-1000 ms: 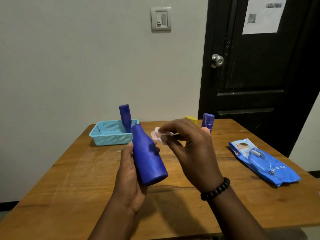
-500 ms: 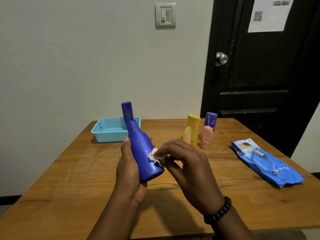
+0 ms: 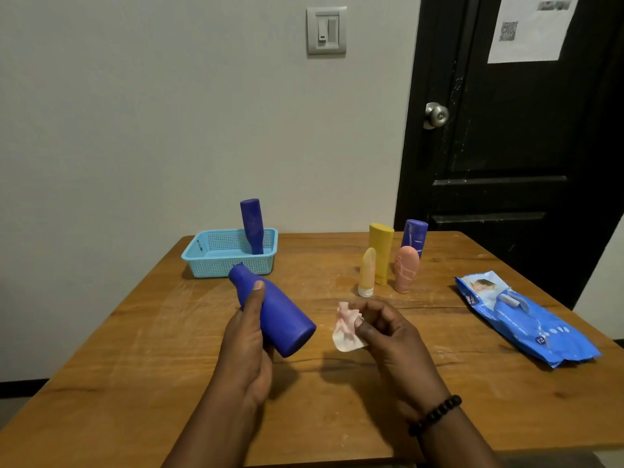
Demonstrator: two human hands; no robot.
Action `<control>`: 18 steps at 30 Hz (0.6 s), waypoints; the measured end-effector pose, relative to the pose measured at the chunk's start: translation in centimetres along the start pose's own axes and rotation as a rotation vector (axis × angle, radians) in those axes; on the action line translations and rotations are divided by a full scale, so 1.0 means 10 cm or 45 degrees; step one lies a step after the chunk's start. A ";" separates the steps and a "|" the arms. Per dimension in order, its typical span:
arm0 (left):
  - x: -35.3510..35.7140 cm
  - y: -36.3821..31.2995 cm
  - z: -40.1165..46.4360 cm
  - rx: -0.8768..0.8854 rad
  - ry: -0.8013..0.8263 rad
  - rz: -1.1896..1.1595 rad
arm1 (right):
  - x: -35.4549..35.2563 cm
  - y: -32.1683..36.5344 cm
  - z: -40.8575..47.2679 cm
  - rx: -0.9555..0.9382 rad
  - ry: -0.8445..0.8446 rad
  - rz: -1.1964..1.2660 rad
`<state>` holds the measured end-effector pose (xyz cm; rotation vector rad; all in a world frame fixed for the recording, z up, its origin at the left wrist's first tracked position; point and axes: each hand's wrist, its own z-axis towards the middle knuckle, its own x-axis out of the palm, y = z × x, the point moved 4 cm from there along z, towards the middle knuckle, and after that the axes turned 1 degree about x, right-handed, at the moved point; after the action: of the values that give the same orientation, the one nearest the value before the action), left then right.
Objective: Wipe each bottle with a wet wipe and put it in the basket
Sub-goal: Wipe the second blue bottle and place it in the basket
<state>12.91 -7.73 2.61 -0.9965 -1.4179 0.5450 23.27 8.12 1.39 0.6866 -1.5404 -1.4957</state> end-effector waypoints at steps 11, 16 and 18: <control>-0.16 -0.14 0.22 0.268 0.098 0.499 | 0.23 -0.21 0.25 0.387 -0.003 0.777; -0.18 -0.29 0.39 0.505 -0.003 0.739 | 0.35 -0.26 0.35 0.410 0.017 0.533; -0.19 -0.34 0.49 0.565 -0.019 0.783 | 0.37 -0.31 0.39 0.434 0.020 0.499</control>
<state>7.14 -9.86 3.71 -1.0517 -0.9200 1.2592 17.60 6.47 -0.58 0.5426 -1.8161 -0.9474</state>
